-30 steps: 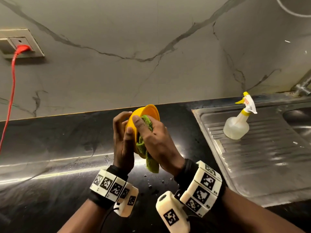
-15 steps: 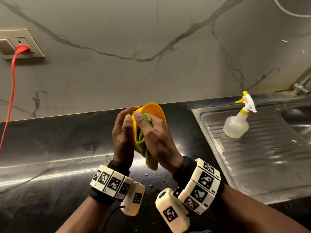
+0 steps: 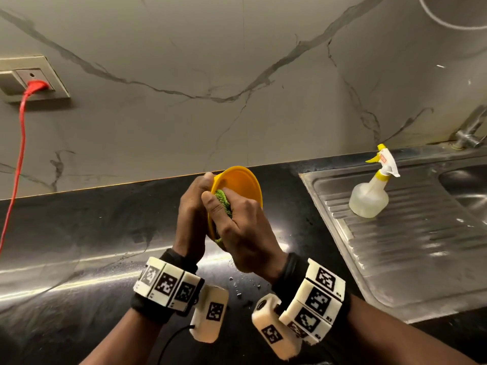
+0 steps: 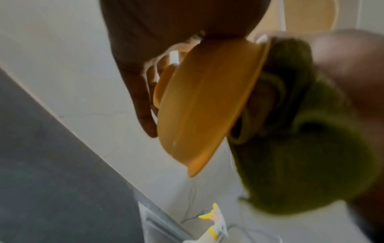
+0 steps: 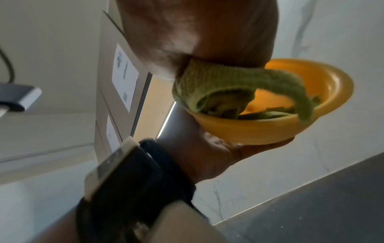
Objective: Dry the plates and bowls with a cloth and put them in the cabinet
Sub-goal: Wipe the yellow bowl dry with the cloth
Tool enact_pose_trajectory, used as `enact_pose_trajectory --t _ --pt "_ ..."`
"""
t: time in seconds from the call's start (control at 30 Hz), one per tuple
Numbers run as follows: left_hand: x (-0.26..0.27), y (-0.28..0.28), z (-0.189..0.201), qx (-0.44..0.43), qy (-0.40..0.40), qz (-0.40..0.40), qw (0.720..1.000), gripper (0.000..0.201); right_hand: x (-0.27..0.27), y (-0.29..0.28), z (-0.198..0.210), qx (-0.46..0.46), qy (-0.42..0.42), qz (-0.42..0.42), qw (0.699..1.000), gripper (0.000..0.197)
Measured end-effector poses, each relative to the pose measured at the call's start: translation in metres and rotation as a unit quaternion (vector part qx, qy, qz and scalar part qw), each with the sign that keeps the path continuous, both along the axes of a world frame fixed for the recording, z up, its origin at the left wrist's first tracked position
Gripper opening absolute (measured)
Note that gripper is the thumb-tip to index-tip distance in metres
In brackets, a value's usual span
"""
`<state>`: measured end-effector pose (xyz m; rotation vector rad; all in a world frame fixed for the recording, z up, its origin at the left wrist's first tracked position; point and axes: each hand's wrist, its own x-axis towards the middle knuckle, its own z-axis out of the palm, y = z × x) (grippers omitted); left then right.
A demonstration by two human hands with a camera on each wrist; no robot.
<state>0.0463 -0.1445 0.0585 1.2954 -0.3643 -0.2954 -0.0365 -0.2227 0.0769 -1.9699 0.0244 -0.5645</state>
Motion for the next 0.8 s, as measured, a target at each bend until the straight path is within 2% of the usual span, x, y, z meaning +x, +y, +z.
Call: enact_pose_trajectory --t 0.1,0.2,0.27,0.3,0.37,0.47,0.5,0.53,0.63,0.73,0.8 --pt "-0.001 -0.001 -0.007 0.037 -0.120 0.056 0.990 0.028 0.002 0.000 0.004 0.055 0.022 -0.019 0.998 0.039" --pt "0.000 0.003 -0.022 0.097 -0.229 0.114 0.962 0.021 0.011 -0.006 0.001 0.143 0.068 -0.031 0.987 0.050" --pt "-0.003 0.006 -0.027 0.097 -0.276 0.110 0.950 0.021 0.015 -0.010 -0.002 0.178 0.100 -0.028 0.979 0.059" --pt "-0.005 0.007 -0.026 0.098 -0.285 0.102 0.948 0.022 0.015 -0.011 -0.003 0.164 0.105 -0.027 0.980 0.054" --pt "0.002 0.010 -0.023 0.110 -0.229 0.080 0.964 0.029 0.011 -0.012 -0.003 0.102 0.088 -0.022 0.991 0.041" --pt "0.012 0.009 -0.011 0.088 0.003 0.024 0.996 0.049 0.008 -0.006 -0.006 0.003 0.038 -0.004 0.999 0.036" --pt "0.012 0.008 -0.008 0.071 0.059 0.000 0.996 0.054 0.008 -0.003 -0.008 -0.010 0.024 0.002 1.000 0.035" --pt "0.010 0.007 -0.007 0.056 0.081 -0.010 0.995 0.053 0.008 0.001 -0.008 -0.009 0.016 0.001 1.000 0.035" --pt "0.003 0.003 -0.005 -0.010 0.032 -0.001 0.999 0.031 0.009 0.004 -0.005 0.037 0.013 -0.002 0.999 0.035" --pt "-0.002 0.001 -0.007 -0.003 -0.032 0.016 0.999 0.042 0.010 0.004 -0.002 0.106 0.044 -0.007 0.993 0.040" --pt "-0.007 0.001 -0.011 0.022 -0.085 0.036 0.996 0.049 0.013 0.002 0.003 0.197 0.083 -0.009 0.977 0.041"
